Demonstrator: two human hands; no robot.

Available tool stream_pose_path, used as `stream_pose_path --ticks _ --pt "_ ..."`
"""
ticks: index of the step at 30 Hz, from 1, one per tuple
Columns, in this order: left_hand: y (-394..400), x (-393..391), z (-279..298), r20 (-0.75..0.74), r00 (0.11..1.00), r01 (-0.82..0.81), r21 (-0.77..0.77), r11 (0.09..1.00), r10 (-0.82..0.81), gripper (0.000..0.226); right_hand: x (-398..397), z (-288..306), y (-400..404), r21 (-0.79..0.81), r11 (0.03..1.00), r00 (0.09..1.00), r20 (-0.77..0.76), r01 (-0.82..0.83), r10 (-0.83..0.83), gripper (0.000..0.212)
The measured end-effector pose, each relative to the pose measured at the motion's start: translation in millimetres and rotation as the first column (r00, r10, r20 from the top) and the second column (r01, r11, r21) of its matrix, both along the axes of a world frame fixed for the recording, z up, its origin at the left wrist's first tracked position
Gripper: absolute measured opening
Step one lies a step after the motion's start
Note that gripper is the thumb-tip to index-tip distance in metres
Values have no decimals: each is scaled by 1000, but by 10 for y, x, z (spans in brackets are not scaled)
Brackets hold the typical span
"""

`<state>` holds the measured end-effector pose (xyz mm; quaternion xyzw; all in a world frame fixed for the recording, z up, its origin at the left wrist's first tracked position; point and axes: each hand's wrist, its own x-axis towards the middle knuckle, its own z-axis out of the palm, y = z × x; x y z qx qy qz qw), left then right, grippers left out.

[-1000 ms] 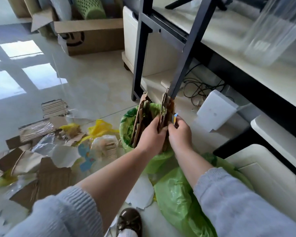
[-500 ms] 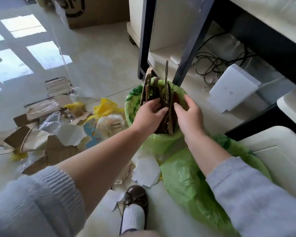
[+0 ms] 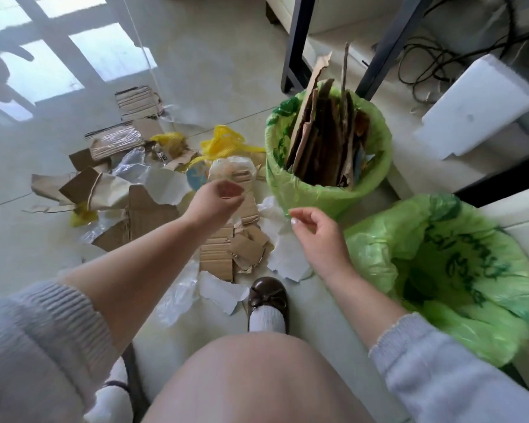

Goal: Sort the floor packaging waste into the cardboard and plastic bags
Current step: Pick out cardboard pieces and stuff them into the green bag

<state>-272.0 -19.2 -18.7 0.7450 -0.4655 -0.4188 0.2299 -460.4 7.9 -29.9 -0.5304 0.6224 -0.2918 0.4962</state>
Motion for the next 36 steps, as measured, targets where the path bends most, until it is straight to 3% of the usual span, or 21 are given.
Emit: stream_pose_path --ticks 3,7,11,16,25,28,31,34,36 --pt "33 134 -283 34 998 46 116 992 -51 27 -1 -491 -22 214 977 985 -169 20 17 17" --pt "42 254 -697 122 974 148 309 940 -193 43 -57 -1026 -97 369 928 914 -391 46 110 47" --pt "101 350 -1070 255 887 232 472 851 -384 67 -53 -1281 -158 320 947 829 -531 4 176 68" --pt "153 368 -1290 378 690 415 491 766 -617 78 -14 -1496 -173 246 969 772 -611 -27 177 81" --pt "177 533 -1547 560 488 504 445 740 -669 85 -69 -1499 -160 131 991 775 -628 9 76 58" --pt "162 526 -1542 608 487 496 398 772 -627 59 -94 -1434 -163 77 997 780 -624 -3 50 43" --pt "126 548 -1482 637 489 512 343 788 -596 30 -104 -1346 -155 131 991 862 -504 12 56 26" --pt "45 657 -1345 525 638 412 386 825 -564 6 -118 -1257 -175 243 966 945 -327 88 -4 17" --pt "-34 750 -1205 426 717 380 424 822 -552 8 -125 -1180 -215 275 958 961 -278 79 0 14"
